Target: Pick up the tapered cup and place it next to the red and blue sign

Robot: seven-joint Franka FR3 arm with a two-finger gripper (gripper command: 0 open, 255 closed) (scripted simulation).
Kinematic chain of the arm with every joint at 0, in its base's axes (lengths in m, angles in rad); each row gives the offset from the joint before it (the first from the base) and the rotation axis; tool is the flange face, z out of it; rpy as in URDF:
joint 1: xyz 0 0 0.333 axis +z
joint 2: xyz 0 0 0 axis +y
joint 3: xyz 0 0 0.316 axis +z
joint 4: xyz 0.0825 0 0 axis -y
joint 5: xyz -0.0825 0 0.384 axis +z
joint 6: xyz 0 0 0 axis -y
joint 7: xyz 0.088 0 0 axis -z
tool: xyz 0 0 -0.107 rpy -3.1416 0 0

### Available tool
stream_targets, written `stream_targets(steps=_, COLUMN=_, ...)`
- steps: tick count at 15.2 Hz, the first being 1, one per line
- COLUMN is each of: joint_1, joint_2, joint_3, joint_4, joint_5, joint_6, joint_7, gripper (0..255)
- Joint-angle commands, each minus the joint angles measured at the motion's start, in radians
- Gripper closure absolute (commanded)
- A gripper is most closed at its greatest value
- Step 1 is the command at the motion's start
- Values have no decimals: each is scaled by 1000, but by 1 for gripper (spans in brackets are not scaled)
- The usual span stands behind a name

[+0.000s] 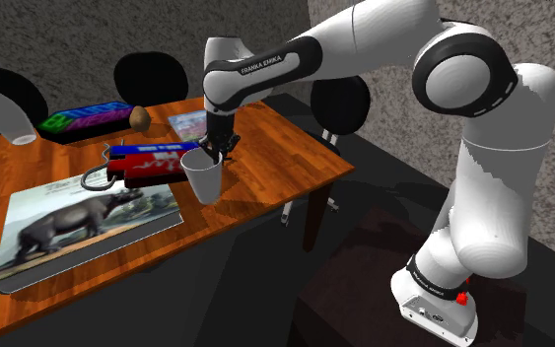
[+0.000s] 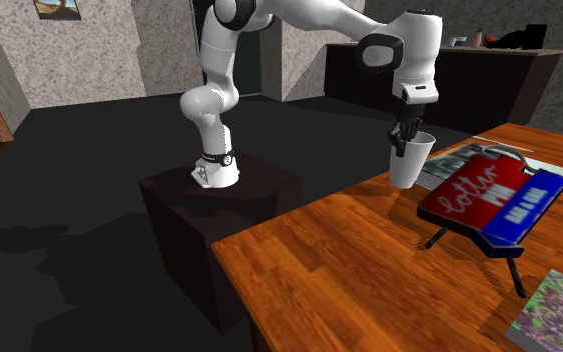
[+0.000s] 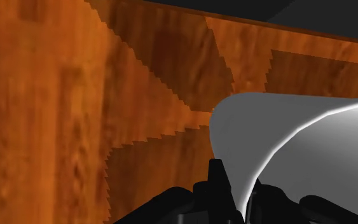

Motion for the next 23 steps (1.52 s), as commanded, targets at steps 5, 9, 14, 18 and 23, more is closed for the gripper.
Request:
stream_targets(steps=5, joint_1=0, joint_2=21, joint_3=2, joint_4=-35, joint_5=6, joint_6=56, joint_7=-9, gripper=255)
stream_targets(steps=9, joint_1=0, joint_2=21, joint_3=2, joint_4=-34, joint_5=6, joint_6=56, joint_7=-9, gripper=255)
stream_targets(steps=14, joint_1=0, joint_2=21, joint_3=2, joint_4=-34, joint_5=6, joint_6=56, joint_7=-9, gripper=0)
stream_targets(steps=18, joint_1=0, joint_2=21, joint_3=2, joint_4=-34, joint_5=6, joint_6=56, joint_7=-9, gripper=0)
stream_targets(steps=23, joint_1=-7, joint_2=-31, joint_3=-5, joint_4=20, joint_5=-3, joint_6=-51, joint_7=-3, gripper=0)
